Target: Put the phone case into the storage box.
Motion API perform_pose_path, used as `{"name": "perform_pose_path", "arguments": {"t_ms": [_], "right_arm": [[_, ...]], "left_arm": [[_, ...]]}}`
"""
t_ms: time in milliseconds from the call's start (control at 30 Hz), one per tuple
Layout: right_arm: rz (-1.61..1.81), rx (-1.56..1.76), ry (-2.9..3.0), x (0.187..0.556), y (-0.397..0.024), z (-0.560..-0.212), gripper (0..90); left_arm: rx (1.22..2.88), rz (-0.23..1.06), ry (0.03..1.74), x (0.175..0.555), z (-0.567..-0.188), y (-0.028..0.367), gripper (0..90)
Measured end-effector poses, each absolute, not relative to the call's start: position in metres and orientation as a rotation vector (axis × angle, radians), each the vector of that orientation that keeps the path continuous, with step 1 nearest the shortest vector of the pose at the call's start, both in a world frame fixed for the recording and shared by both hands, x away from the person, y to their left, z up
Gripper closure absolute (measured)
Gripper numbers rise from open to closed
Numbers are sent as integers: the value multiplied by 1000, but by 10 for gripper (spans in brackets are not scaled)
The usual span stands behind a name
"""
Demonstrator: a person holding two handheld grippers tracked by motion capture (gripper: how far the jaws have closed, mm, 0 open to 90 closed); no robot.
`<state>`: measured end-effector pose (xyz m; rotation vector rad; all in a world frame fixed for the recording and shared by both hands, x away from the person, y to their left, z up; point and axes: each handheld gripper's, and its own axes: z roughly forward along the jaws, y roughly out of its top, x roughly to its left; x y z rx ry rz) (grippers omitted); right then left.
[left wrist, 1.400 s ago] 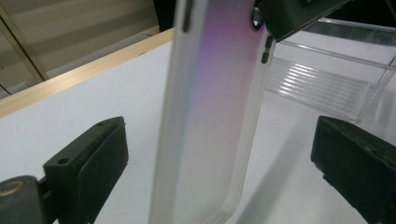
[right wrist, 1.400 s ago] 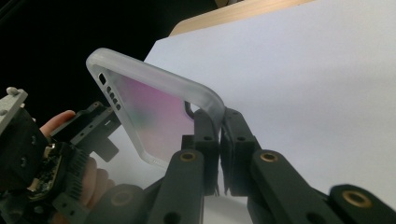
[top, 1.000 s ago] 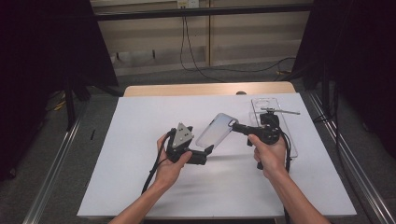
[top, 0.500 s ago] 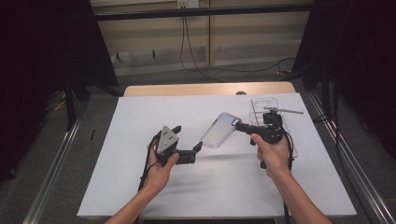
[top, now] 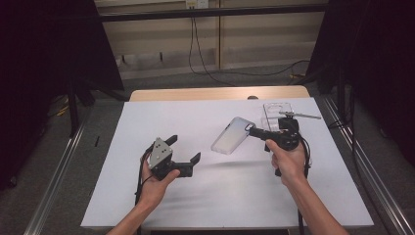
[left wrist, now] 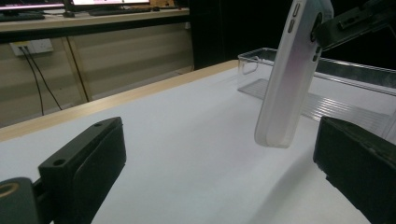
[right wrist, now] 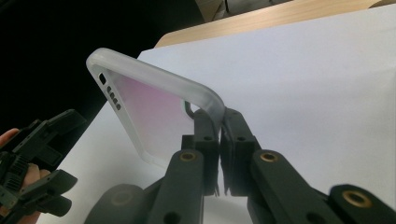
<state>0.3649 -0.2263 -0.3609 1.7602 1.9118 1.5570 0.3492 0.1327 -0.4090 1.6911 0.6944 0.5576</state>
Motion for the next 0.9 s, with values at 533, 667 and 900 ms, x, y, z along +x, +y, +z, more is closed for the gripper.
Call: {"name": "perform_pose_path", "arguments": {"t_ms": [533, 667, 900], "right_arm": [[1536, 1748, 1886, 363, -236, -356, 862], [1530, 1749, 1876, 364, -241, -356, 861], [1512, 1749, 1874, 365, -242, -355, 862]], "left_arm": [[1680, 593, 737, 331, -417, 180, 28], [1682, 614, 775, 324, -422, 196, 30], [1663, 647, 834, 314, -425, 223, 32]]}}
